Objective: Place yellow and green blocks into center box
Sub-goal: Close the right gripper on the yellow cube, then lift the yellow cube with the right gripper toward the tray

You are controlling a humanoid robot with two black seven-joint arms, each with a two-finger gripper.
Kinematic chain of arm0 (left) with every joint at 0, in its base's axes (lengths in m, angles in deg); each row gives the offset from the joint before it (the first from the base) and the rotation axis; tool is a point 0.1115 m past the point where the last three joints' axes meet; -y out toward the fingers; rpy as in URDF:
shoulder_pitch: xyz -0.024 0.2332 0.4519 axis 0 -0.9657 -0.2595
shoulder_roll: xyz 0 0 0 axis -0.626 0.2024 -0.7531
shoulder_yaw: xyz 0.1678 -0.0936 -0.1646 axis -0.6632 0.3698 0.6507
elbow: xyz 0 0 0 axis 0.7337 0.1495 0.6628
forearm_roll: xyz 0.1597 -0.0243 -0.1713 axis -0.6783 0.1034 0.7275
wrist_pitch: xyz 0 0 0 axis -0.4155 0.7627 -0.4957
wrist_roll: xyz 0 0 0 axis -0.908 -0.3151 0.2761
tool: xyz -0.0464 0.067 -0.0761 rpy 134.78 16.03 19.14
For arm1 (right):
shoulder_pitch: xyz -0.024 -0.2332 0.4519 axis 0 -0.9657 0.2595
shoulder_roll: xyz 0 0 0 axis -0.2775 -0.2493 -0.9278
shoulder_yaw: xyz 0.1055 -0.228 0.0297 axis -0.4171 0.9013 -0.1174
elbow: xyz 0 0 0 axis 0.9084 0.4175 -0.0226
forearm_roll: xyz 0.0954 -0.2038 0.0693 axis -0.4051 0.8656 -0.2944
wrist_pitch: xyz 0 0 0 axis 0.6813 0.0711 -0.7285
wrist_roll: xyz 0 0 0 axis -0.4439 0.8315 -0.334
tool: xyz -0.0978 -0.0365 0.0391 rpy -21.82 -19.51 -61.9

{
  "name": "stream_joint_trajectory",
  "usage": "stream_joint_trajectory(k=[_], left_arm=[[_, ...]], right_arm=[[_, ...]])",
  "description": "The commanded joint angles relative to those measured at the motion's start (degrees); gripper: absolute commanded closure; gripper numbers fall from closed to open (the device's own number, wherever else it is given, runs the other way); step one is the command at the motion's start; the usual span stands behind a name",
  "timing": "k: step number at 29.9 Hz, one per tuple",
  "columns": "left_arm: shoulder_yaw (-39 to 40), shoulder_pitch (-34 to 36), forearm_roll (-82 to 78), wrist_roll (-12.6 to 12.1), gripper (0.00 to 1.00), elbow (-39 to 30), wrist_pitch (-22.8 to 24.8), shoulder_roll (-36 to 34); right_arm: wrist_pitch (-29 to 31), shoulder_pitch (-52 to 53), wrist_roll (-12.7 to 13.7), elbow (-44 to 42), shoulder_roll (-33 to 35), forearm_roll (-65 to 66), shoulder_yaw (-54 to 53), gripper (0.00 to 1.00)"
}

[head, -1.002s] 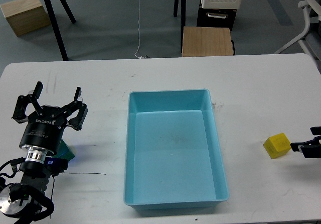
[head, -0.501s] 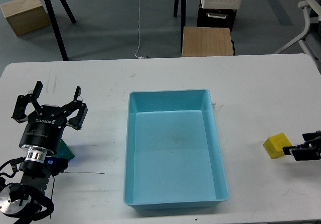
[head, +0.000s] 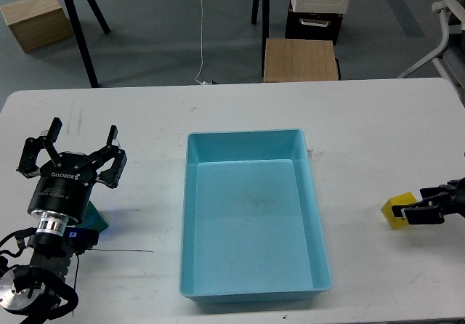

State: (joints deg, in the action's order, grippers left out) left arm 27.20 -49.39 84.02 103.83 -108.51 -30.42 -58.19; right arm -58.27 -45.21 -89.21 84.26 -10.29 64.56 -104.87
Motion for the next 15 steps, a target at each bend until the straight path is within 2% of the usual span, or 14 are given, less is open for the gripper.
stream_joint_trajectory(k=[1, 6, 11, 15], left_arm=[[0.0, -0.1, 0.01, 0.0, 0.0, 0.0, 0.04, 0.0], [0.09, -0.1, 0.01, 0.0, 0.0, 0.08, 0.04, 0.0], [0.09, -0.1, 0.01, 0.0, 0.0, 0.52, 0.13, 0.0], [0.09, -0.18, 0.01, 0.0, 0.0, 0.79, 0.22, 0.0]], right_arm=[[0.0, 0.24, 0.0, 0.04, -0.89, 0.06, 1.4, 0.04], [0.0, 1.03, 0.0, -0.14, -1.16, 0.07, 3.51, 0.06], [0.0, 2.7, 0.0, -0.4, -1.68, 0.07, 4.57, 0.22], [0.0, 3.49, 0.0, -2.07, -2.3, 0.06, 4.66, 0.45]])
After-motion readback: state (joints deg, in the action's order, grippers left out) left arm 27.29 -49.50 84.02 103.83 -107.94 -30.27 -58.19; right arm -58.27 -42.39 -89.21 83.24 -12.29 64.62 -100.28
